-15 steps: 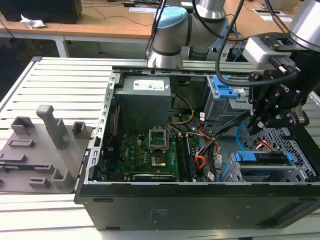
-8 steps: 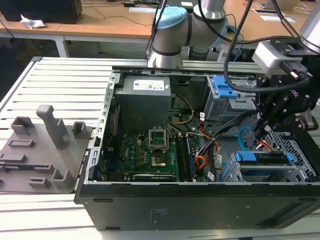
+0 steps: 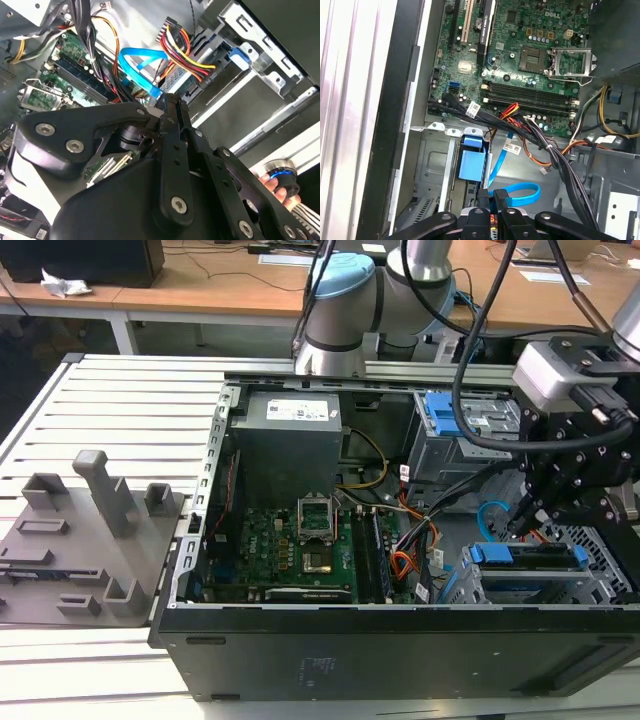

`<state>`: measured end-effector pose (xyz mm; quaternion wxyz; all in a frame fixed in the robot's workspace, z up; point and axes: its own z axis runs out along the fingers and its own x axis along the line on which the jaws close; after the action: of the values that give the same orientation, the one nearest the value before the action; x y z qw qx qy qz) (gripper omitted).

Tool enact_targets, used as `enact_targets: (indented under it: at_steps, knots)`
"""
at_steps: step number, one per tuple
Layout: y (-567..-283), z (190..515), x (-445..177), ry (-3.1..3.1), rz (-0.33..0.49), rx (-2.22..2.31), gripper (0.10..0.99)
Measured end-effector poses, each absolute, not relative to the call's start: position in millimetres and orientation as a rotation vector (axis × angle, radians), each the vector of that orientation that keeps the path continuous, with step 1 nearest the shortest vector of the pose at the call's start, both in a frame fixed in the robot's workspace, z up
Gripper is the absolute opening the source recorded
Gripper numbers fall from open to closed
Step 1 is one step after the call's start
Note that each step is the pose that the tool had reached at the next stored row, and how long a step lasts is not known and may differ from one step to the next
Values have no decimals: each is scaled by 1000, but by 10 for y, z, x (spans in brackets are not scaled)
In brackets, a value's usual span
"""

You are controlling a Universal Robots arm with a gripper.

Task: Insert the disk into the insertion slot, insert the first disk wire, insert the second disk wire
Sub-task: 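Insert the second disk wire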

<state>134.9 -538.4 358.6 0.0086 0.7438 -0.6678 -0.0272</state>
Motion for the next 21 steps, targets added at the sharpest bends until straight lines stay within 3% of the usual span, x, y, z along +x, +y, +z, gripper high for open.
enact_targets:
  at_steps: [21]
  knots:
    - [-5540,3506,1473,-2274,-90,2149,157]
